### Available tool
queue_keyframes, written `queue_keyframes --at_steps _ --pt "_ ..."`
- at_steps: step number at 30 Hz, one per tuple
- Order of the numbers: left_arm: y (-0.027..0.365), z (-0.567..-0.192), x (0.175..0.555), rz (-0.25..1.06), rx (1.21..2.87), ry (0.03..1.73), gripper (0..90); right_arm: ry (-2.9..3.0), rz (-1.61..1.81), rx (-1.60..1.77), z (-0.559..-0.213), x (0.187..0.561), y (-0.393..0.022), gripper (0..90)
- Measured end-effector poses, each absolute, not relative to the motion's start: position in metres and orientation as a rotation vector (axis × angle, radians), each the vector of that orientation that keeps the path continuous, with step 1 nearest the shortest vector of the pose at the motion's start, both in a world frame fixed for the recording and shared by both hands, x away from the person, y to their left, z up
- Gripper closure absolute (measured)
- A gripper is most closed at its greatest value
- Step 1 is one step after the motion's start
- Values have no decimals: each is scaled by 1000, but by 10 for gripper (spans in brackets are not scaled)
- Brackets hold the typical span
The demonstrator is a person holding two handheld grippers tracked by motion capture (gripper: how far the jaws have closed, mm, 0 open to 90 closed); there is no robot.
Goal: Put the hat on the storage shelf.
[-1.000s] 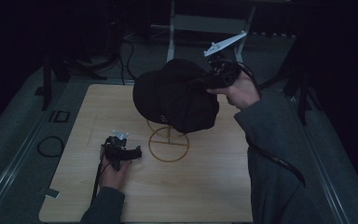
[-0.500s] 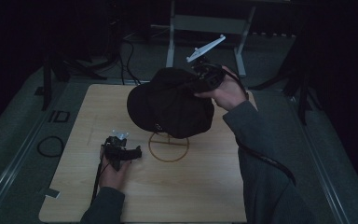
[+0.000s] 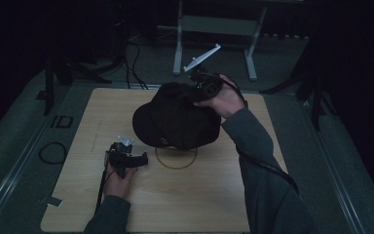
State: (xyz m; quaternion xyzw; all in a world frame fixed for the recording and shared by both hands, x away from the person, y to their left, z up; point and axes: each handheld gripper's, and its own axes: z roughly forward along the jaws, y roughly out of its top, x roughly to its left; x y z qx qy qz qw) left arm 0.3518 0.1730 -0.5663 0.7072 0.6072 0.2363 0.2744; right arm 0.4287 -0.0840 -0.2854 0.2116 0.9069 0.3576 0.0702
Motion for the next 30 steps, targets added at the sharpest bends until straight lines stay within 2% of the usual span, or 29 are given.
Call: queue_keyframes --at_steps 10,24,30 --pt "173 -566 352 636 1899 1633 7 2727 1060 658 -294 431 -78 732" --pt "173 -566 352 637 1906 1629 7 2725 1004 671 -297 431 -74 497" --pt "173 -566 352 637 1906 1629 7 2710 1002 685 -295 432 -76 441"
